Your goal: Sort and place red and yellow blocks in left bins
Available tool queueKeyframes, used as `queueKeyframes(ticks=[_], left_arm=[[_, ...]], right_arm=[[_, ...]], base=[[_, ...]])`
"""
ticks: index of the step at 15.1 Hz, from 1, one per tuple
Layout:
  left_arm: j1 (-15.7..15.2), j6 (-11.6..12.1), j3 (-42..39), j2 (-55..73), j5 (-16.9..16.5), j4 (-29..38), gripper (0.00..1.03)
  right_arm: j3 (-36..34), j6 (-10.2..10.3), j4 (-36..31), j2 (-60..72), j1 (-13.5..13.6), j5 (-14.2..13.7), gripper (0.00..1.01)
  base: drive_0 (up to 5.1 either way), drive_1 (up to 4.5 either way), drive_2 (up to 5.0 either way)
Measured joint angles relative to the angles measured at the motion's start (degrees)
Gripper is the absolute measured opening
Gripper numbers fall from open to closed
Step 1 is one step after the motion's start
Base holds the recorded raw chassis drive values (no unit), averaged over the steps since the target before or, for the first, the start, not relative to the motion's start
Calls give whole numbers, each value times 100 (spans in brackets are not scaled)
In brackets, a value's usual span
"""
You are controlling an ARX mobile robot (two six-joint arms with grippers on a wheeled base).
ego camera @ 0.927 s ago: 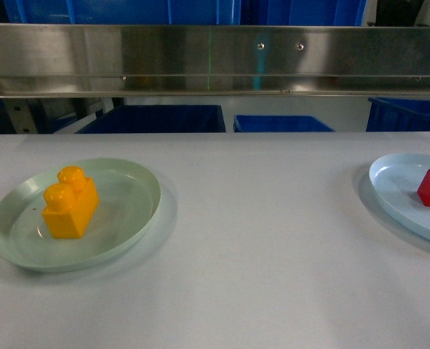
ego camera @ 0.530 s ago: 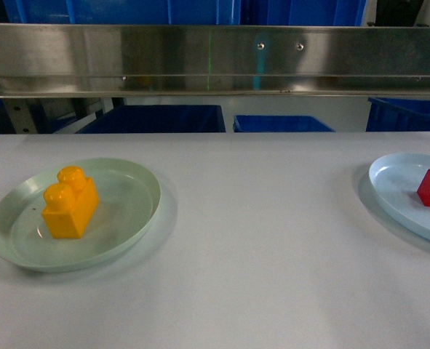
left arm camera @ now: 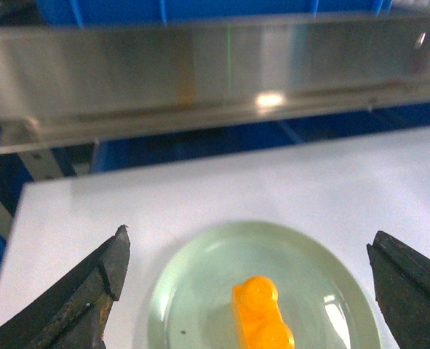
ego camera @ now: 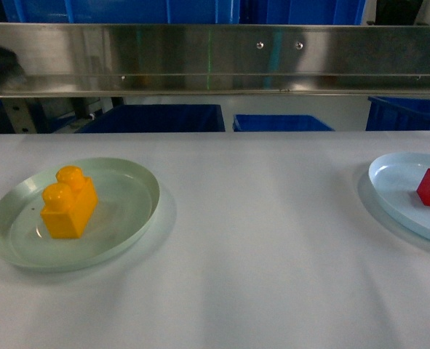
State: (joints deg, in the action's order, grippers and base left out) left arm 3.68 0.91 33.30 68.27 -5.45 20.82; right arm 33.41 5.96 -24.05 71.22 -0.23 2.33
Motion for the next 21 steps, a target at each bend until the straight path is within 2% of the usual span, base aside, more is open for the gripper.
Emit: queueKeyframes(ticks=[1,2,3,5,9,10,12,15,16,18,19,20,21], left_arm=[[-24,61,319,966,0,48,98],[-48,103,402,1565,205,317,98],[-92,118,420,1963,376,654,98],[-81,219,420,2037,457,1047,98],[-79,254,420,1976,459,1032,98],[-81,254,420,1976,463,1032,98],[-79,254,420,1976,461,1029,98],[-79,256,420,1976,463,1029,98],[-83,256,420,1976,481,1034,98],[-83,256,420,1976,479,1029,98],[-83,256,420,1976,481,1034,98],[-83,256,420,1976,481,1034,98],[-83,256,420,1976,479,1032,98]], right_arm=[[435,2,-74,949,111,-227,98],[758,-13,-299,1679,136,-446,98],[911,-15,-634,2240,136,-483,98],[846,-17,-857,2326,136,-516,98],[848,-15,-872,2269,142,-525,98],[793,11,-811,2253,221,-658,98],[909,48,-640,2577,240,-737,98],[1233,48,-13,2966,52,-732,98],[1510,46,94,3047,-116,-734,98],[1812,68,203,3209,-210,-680,98],[1875,122,330,3303,-219,-597,98],[1947,295,518,3458,-190,-428,98],[2100,417,560,3565,-72,-424,98]], base=[[0,0,0],[0,0,0],[0,0,0],[0,0,0],[0,0,0],[0,0,0],[0,0,0],[0,0,0],[0,0,0],[0,0,0],[0,0,0],[0,0,0],[0,0,0]])
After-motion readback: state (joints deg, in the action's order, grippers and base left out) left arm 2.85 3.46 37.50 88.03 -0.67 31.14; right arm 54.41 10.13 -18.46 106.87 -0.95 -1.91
